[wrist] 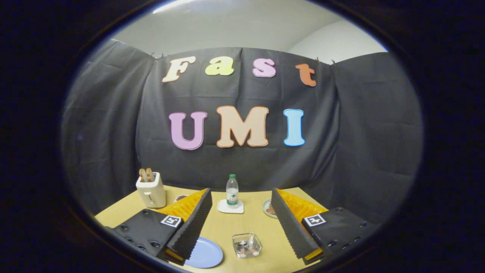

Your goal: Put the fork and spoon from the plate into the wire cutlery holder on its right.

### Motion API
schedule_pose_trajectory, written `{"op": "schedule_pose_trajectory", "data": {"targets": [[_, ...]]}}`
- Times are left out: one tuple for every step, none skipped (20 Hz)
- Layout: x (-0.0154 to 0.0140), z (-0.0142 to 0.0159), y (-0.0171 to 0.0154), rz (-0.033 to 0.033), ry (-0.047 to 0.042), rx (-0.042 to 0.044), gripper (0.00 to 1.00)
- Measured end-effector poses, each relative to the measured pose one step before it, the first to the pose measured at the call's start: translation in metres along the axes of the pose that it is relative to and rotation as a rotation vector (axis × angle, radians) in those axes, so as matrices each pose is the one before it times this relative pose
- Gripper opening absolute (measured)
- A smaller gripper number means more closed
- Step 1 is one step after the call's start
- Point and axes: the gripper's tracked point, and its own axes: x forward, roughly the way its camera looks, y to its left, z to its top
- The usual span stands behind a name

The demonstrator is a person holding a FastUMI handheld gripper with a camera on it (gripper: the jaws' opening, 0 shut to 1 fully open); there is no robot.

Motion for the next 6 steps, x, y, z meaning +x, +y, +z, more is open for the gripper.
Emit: {"op": "schedule_pose_trajectory", "data": {"targets": [[0.00054,0.00048,-0.00264,0.00035,-0.00228,0.00129,1.0],[-0.00107,0.00143,-0.00148,-0.00112,-0.00216,0.00121,1.0],[0.00024,-0.00039,-0.00421,-0.0007,-0.00272,0.00021,1.0],[0.00014,0.00114,-0.00338,-0.00187,-0.00314,0.0007,1.0],[0.00146,0.00053,-0.00259,-0.001,-0.00479,0.00234,1.0],[0.00041,0.00163,-0.00316,-0.00187,-0.00855,0.0022,1.0]]}}
